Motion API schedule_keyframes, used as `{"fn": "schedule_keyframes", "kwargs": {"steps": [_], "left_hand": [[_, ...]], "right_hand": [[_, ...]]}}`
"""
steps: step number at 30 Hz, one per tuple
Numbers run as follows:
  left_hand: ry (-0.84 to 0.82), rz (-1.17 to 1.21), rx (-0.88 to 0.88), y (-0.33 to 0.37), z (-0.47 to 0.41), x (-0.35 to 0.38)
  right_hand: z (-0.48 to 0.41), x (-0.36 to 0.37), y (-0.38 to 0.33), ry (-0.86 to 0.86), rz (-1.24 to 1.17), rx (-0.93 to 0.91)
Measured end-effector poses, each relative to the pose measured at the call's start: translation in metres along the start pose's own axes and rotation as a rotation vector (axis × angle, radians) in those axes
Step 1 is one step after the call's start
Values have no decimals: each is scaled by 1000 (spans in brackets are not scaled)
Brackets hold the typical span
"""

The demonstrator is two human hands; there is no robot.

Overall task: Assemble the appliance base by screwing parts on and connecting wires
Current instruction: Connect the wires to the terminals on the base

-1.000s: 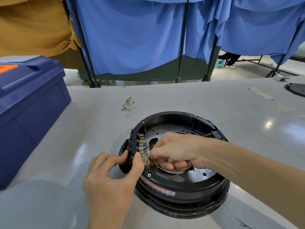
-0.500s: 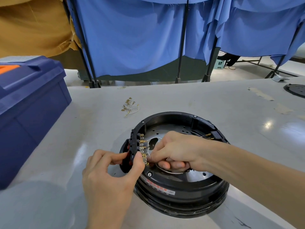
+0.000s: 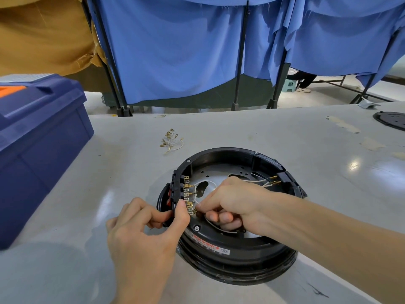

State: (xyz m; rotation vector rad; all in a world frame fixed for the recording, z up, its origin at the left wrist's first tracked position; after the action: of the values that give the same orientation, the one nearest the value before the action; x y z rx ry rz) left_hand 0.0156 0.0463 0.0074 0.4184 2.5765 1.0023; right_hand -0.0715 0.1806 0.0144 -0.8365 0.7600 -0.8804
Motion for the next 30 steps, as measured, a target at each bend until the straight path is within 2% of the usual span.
{"fn": "schedule_keyframes", "kwargs": {"steps": [11,18,26,30], "left_hand": [[3,4,-11,0,0,1],[11,-22,-8,0,2,0],[12,-25,36,2,2,0],[18,-36,87,3,3,1]], "right_hand": [[1,2,4,-26,-42,103],[1,2,4,-18,-36,105],[-1,5,5,-49,-11,147],[-2,3,4,4,15,140]]}}
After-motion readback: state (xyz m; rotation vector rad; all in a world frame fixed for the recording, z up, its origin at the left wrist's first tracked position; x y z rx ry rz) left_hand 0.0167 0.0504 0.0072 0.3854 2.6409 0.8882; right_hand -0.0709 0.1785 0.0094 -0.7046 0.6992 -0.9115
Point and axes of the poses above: each hand's wrist, its own z-axis away from the middle knuckle, its own x-axis out of the palm, y = z × x, the point moved 5 cm from there along -z, towards the middle knuckle, and after that the axes turned 11 degrees about y, right-handed, at the moved point
